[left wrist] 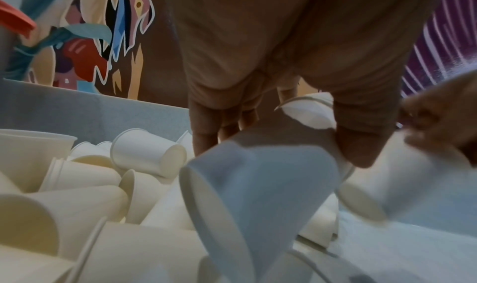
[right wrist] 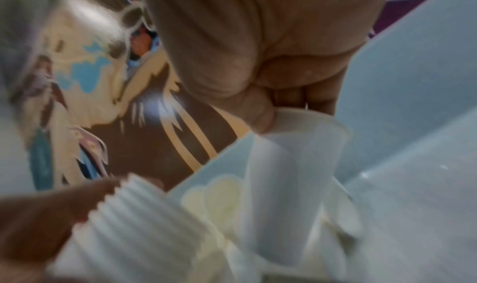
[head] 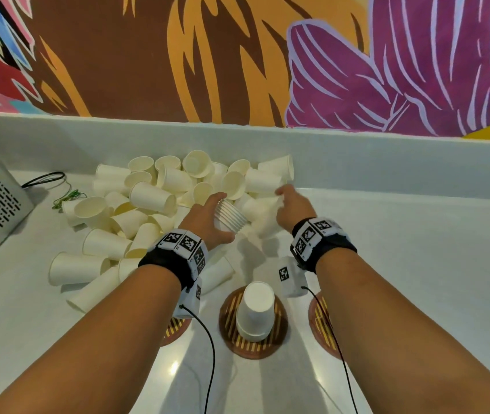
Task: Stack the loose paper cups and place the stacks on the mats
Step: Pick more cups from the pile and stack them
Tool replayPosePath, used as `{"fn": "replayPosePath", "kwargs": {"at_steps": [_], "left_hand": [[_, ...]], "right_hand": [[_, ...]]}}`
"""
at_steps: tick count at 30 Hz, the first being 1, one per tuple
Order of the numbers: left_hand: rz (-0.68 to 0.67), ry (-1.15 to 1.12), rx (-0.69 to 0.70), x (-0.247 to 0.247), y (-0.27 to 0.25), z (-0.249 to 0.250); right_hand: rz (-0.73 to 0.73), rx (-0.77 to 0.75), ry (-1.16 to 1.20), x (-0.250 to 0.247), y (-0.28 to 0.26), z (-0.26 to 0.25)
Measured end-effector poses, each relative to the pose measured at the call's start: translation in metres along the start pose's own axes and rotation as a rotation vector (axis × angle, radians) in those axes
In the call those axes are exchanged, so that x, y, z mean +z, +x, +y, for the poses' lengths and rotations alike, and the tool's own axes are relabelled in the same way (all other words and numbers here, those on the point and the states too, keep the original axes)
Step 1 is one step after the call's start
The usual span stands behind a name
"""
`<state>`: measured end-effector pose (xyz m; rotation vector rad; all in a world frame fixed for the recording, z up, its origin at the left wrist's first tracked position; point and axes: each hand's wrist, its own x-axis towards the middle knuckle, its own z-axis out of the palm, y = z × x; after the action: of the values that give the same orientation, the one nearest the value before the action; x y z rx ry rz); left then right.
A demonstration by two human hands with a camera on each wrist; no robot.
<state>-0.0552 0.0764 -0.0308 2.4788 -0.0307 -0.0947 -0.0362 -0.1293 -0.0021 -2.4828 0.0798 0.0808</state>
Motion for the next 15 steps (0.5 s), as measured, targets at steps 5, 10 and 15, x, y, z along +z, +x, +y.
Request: {"fn": "replayPosePath", "kwargs": {"at_steps": [5, 10, 15], "left_hand": [[0.003, -0.050, -0.004, -0.007, -0.005, 0.013], [0.013, -0.175, 0.081, -0.016, -0.017, 0.034], [0.067, -0.252, 0.151, -0.023, -0.027, 0.040]], "right_hand": [[0.158, -0.210, 0.181, -0.040, -0.009, -0.046], [0.129, -0.309, 0.191, -0.041, -0.022, -0.060], [0.059, -0.313, 0.077, -0.032, -0.038, -0.064]]}}
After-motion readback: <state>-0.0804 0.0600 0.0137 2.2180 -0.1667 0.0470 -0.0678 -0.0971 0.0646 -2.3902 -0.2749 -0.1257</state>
